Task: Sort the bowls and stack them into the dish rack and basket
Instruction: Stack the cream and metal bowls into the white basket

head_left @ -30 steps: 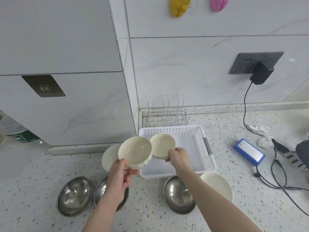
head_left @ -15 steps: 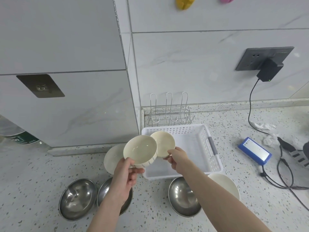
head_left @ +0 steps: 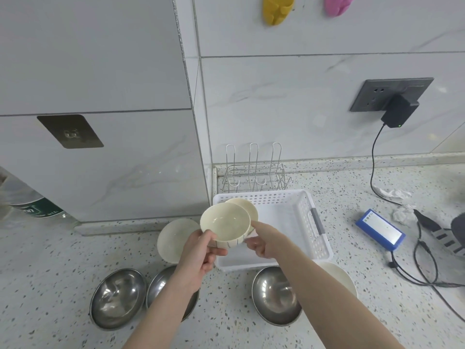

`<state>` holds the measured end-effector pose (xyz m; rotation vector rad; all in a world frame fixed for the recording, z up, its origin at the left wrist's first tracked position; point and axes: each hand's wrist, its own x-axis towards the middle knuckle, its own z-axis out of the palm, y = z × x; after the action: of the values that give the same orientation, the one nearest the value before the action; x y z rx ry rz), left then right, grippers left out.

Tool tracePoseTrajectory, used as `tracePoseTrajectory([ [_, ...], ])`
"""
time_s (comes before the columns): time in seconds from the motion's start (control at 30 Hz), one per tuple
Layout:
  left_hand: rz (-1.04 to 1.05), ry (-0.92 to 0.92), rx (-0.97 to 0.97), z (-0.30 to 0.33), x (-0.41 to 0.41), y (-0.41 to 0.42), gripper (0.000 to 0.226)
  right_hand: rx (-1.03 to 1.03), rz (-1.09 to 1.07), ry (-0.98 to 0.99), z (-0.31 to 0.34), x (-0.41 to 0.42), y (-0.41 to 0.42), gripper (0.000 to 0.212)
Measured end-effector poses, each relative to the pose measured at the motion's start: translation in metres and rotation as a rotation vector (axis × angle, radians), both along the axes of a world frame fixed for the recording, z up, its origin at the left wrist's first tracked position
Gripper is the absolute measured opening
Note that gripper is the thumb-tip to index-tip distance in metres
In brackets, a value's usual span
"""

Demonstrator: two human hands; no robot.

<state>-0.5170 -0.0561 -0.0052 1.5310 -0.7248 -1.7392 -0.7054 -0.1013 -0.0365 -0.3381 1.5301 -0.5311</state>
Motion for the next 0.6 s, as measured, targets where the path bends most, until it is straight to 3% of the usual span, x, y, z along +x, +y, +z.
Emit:
tracePoseTrajectory([
  [0.13,-0.014,-0.064,-0.016,0.002,-0.011,-0.008,0.022,-0.211,0.041,0.284,0.016,-0.014,0.009,0.041],
  [0.37,-0.069,-0.102,-0.092,0.010,-0.026,-0.023,0.025,-0.533,0.031,0.223,0.044,-0.019,0.031,0.024],
  [0.6,-0.162,-0.132,-0.093,0.013,-0.023,-0.035,0.032,-0.560,0.134,0.286,0.041,-0.015,0.024,0.032],
])
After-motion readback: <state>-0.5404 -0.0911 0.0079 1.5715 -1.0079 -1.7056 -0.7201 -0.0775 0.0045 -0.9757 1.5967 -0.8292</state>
